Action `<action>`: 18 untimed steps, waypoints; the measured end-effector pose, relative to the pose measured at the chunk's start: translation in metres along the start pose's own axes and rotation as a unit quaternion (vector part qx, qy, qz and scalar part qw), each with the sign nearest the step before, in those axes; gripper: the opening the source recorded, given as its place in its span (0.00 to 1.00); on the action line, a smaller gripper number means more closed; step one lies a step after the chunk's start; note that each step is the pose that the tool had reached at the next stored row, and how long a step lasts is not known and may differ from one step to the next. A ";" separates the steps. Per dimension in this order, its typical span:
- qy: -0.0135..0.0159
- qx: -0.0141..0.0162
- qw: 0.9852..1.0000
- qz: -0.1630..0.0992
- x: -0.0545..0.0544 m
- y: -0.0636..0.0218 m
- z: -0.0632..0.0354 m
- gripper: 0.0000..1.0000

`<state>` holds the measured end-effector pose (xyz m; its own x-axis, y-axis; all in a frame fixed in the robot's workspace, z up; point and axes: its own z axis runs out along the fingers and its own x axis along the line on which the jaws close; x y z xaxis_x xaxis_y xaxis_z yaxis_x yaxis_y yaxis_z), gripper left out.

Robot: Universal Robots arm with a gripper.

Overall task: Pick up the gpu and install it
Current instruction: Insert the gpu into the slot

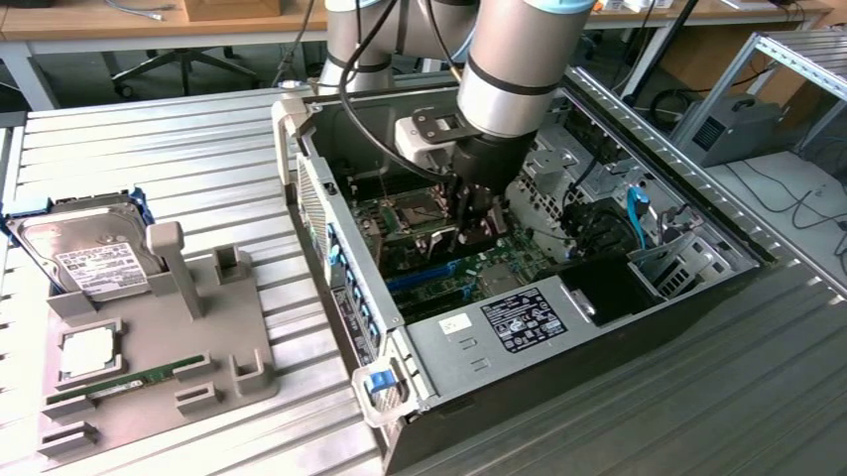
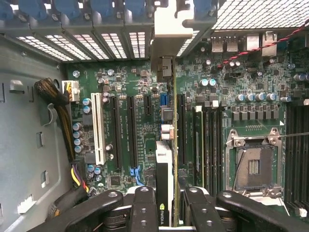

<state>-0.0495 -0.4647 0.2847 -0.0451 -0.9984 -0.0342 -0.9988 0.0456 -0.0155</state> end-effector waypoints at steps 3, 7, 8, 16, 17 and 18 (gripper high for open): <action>0.000 0.000 1.000 0.000 0.000 0.0023 0.0000 0.27; 0.001 0.000 1.000 0.001 0.001 0.0044 0.0002 0.27; 0.001 0.000 1.000 0.001 0.001 0.0046 0.0003 0.27; 0.003 0.000 1.000 0.002 0.001 0.0047 0.0017 0.27; 0.003 0.000 1.000 0.002 0.001 0.0047 0.0017 0.27; 0.003 0.000 1.000 0.002 0.001 0.0047 0.0017 0.27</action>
<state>-0.0542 -0.4651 0.2829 -0.0485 -0.9984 -0.0279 -0.9987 0.0489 -0.0158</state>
